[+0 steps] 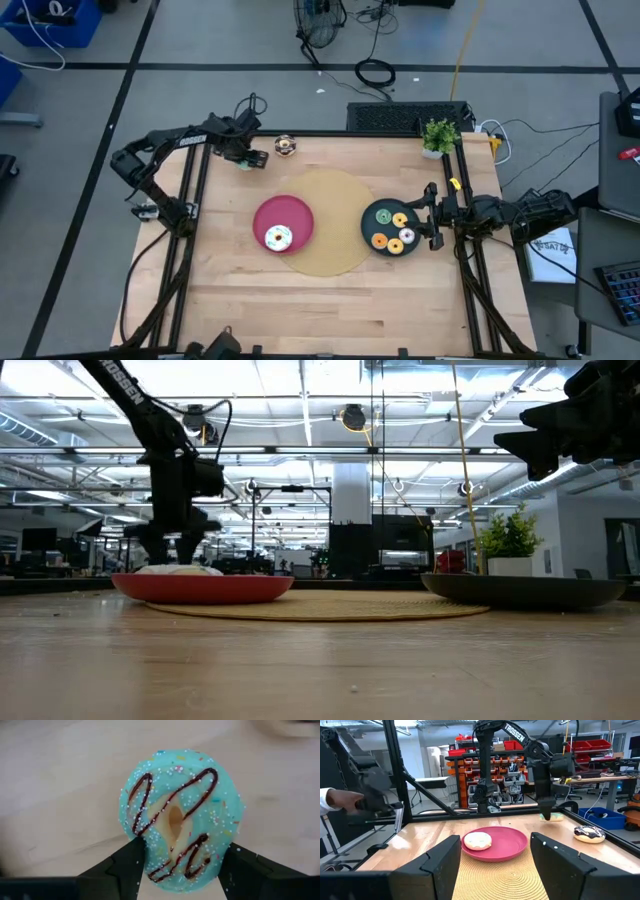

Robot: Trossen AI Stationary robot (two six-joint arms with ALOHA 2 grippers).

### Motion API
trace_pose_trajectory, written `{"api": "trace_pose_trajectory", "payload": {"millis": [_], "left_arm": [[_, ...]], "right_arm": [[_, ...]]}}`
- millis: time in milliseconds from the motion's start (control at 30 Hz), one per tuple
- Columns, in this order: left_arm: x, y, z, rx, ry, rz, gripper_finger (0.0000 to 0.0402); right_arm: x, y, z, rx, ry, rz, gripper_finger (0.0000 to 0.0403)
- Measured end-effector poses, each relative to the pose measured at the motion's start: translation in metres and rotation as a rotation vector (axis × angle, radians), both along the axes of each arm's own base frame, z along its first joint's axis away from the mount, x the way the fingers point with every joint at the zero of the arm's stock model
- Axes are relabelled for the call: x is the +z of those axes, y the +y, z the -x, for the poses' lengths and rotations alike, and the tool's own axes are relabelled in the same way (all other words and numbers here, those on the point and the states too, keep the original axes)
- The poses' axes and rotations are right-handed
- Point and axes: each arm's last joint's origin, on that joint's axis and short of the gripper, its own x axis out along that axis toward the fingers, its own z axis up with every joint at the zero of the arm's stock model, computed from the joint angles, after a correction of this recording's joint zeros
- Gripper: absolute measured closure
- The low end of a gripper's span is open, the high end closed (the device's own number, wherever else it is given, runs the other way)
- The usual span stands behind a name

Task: Pick & Place donuts
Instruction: Put the large green donut on the pink plate

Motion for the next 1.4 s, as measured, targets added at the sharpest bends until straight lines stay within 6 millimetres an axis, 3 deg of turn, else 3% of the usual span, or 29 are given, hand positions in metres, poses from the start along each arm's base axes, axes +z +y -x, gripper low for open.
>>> {"api": "trace_pose_trajectory", "payload": {"millis": [233,500,700,900,1200,1400], "left_arm": [[0.035,-0.032,-0.021,-0.206,-0.166,-0.053,0.0179],[0.063,-0.095,-0.05,-0.447,-0.3,-0.054,0.0178],[0.063,-0.147,-0.07,-0.624,-0.295,-0.038,0.0178],[0.061,-0.181,-0.073,-0.603,-0.193,-0.113,0.0178],[0.053,-0.203,-0.073,-0.533,-0.112,-0.123,0.0178],[0.036,-0.21,-0.081,-0.543,-0.038,-0.103,0.0178]], "right_arm": [[0.0,0.0,0.0,0.0,0.0,0.0,0.0177],[0.0,0.0,0.0,0.0,0.0,0.0,0.0177],[0.0,0.0,0.0,-0.001,0.0,0.0,0.0177],[0.0,0.0,0.0,0.0,0.0,0.0,0.0176],[0.0,0.0,0.0,0.0,0.0,0.0,0.0176],[0.0,0.0,0.0,0.0,-0.003,-0.001,0.0176]]}}
